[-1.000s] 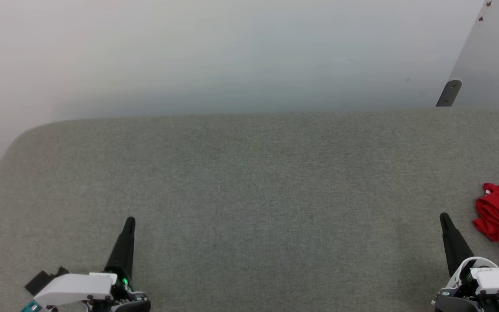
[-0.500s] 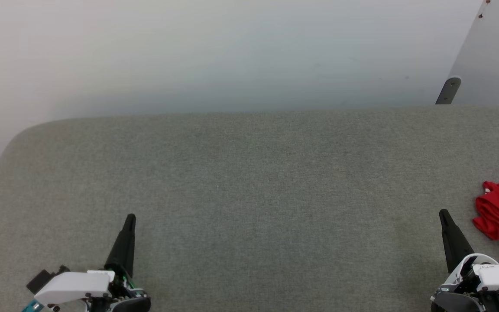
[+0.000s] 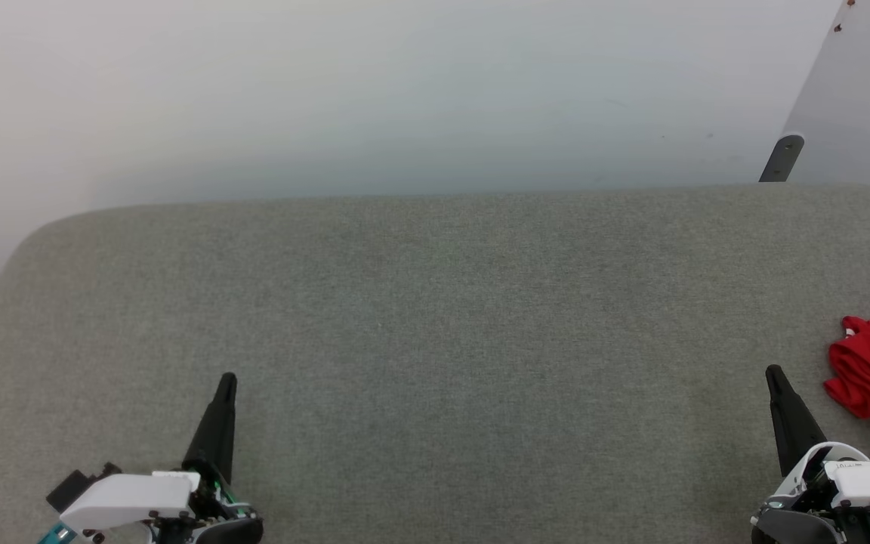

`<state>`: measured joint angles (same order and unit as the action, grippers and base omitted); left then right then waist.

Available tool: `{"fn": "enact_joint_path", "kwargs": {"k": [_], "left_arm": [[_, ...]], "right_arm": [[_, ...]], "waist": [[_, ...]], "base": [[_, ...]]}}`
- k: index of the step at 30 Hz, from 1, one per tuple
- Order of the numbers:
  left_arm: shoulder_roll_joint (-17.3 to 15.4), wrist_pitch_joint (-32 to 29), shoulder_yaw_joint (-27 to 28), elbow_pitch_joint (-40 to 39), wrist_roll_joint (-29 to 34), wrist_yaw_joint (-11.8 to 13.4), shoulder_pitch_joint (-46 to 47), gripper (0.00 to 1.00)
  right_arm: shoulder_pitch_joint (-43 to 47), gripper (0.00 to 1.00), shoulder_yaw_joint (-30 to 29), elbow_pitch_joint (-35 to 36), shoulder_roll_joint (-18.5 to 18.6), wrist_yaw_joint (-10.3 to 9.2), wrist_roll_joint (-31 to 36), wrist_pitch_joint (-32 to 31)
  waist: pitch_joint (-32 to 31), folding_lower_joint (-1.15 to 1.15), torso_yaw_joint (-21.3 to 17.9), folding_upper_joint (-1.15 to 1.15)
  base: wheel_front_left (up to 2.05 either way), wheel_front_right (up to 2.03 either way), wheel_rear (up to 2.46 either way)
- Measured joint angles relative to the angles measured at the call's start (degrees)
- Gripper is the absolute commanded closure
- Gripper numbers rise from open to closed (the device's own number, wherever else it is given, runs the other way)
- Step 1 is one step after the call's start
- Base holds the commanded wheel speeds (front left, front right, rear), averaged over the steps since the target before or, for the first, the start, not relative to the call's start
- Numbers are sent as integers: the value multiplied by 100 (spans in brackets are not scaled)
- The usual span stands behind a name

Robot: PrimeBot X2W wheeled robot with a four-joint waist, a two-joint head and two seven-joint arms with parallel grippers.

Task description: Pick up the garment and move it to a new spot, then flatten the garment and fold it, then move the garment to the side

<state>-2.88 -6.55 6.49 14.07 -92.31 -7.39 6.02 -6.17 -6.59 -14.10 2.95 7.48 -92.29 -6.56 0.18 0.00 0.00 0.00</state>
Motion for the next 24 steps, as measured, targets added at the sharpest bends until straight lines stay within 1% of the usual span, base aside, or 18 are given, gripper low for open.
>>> {"fn": "enact_joint_path", "kwargs": {"k": [24], "left_arm": [[0,0,0,0,0,0,0,100]], "right_arm": [[0,100,0,0,-1,0,0,0]], "waist": [[0,0,0,0]], "base": [[0,0,0]]}}
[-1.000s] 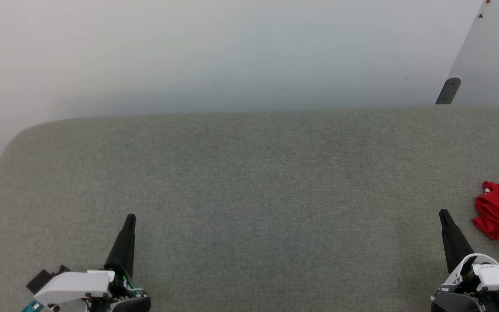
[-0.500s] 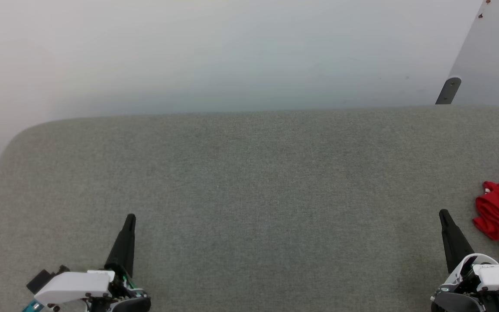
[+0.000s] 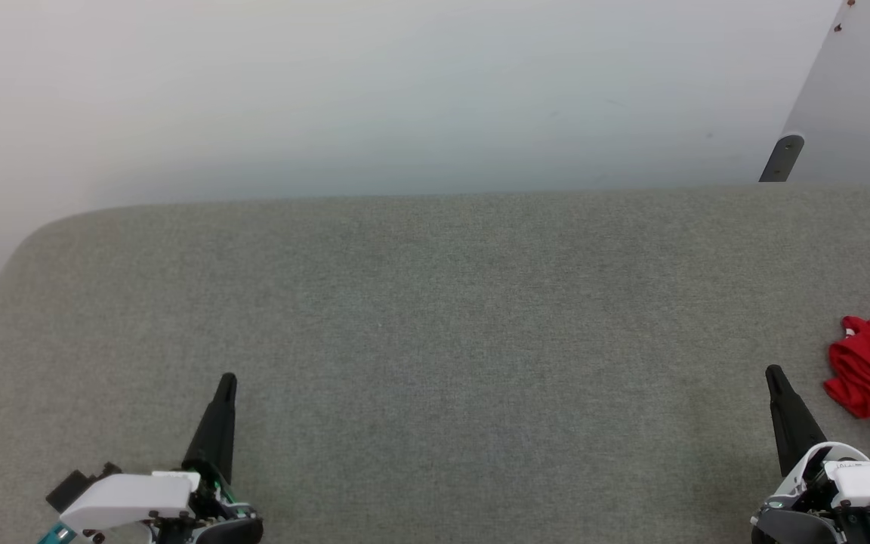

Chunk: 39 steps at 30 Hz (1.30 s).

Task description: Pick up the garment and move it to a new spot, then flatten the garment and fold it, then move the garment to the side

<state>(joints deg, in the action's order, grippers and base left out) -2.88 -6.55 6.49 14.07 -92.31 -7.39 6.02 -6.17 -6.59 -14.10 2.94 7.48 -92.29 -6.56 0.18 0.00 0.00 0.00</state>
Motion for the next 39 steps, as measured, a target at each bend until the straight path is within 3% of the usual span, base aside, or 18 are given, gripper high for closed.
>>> {"fn": "enact_joint_path", "kwargs": {"k": [39], "left_arm": [[0,0,0,0,0,0,1,100]], "right_arm": [[0,100,1,0,0,0,0,0]], "waist": [[0,0,0,0]], "base": [[0,0,0]]}}
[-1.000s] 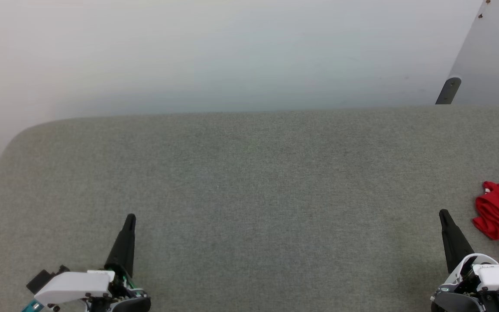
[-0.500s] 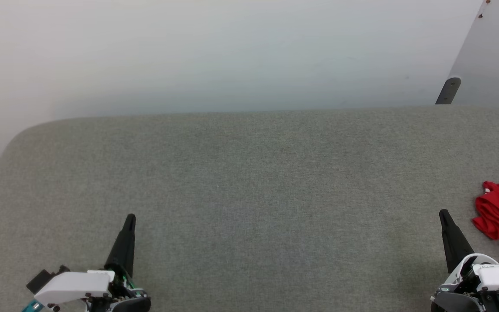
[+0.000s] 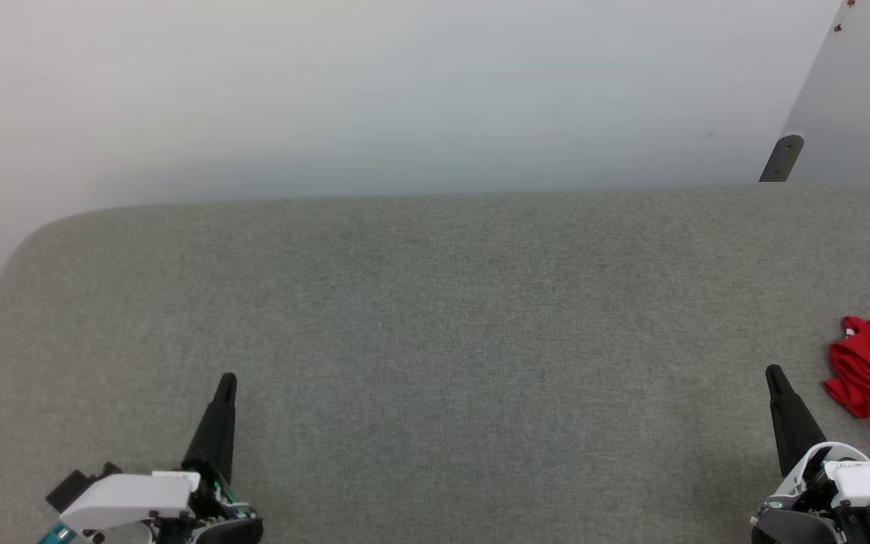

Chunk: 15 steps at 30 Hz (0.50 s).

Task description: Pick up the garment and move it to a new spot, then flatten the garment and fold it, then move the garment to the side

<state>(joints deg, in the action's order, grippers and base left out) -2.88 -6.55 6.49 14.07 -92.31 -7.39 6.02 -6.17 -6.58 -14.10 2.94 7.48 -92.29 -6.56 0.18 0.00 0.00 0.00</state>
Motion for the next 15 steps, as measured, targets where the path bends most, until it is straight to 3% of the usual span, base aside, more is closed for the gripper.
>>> {"fn": "enact_joint_path", "kwargs": {"k": [15], "left_arm": [[0,0,0,0,0,0,0,100]], "right_arm": [[0,100,0,0,0,0,0,0]], "waist": [[0,0,0,0]], "base": [[0,0,0]]}}
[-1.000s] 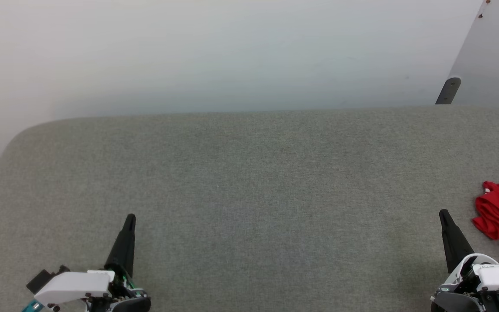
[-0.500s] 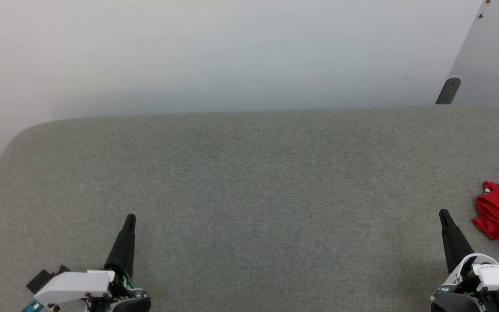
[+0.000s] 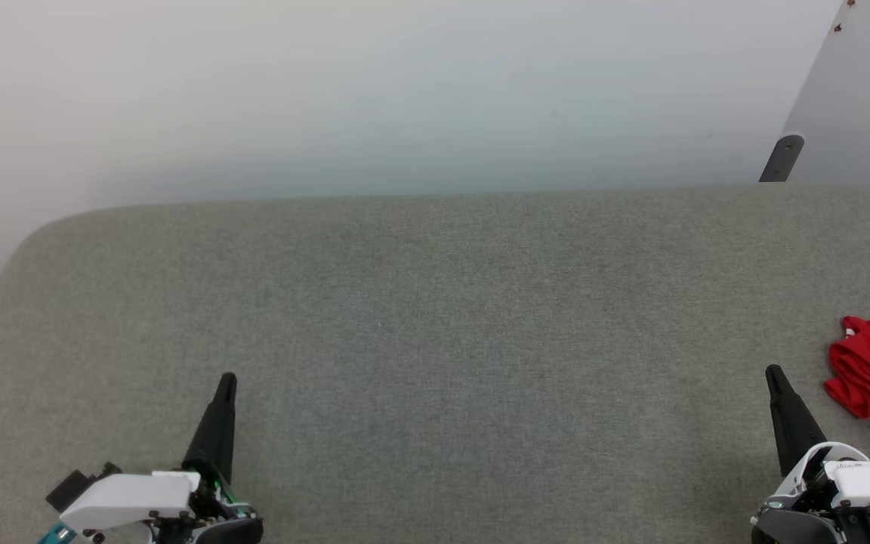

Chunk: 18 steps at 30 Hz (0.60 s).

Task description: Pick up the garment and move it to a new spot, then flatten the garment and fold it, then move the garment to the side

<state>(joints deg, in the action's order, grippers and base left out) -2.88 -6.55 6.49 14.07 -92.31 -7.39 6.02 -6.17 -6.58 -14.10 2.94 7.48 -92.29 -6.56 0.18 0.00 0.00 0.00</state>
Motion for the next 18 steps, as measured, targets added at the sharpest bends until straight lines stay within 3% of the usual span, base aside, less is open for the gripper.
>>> {"fn": "enact_joint_path", "kwargs": {"k": [18], "left_arm": [[0,0,0,0,-1,0,0,100]], "right_arm": [[0,100,0,0,0,0,0,0]], "waist": [[0,0,0,0]], "base": [[0,0,0]]}}
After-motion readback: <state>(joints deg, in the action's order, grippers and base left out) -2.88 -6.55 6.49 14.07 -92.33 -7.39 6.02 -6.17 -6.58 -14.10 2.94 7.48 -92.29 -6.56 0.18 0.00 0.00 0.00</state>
